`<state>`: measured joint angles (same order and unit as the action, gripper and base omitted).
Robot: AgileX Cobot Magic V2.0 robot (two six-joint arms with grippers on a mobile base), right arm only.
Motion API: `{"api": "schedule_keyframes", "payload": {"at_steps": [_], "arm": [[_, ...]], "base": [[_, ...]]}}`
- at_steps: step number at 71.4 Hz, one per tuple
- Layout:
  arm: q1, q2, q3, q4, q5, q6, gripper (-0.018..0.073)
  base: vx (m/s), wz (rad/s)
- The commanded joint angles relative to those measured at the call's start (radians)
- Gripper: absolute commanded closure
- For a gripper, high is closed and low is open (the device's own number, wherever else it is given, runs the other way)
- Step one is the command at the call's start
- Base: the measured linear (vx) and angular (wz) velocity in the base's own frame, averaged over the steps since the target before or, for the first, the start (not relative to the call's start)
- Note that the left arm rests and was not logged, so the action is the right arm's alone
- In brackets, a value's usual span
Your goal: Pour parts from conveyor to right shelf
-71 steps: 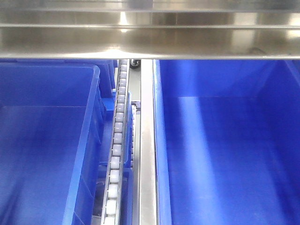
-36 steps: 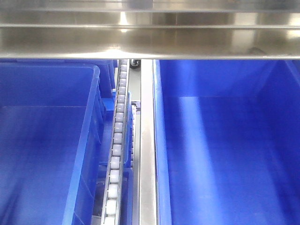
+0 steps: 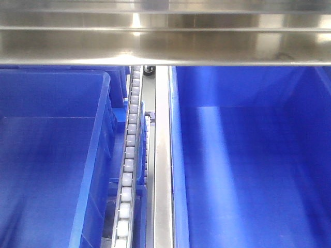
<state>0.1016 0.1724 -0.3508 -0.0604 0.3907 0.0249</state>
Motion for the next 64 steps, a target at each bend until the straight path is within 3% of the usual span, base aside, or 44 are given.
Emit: {"api": "schedule_keyframes", "payload": {"at_steps": [1, 20, 47, 64], "arm": [[-0.004, 0.051, -0.059, -0.004, -0.071, 0.0, 0.0564], [-0.004, 0.35, -0.238, 0.011, -0.004, 0.075, 0.0564], [-0.004, 0.824, -0.504, 0.042, 0.143, 0.076, 0.0561], [-0.004, 1.048, -0.587, 0.038, 0.189, 0.074, 0.0554]], "base": [[0.0, 0.0], [0.0, 0.0], [0.0, 0.0], [0.0, 0.0]]}}
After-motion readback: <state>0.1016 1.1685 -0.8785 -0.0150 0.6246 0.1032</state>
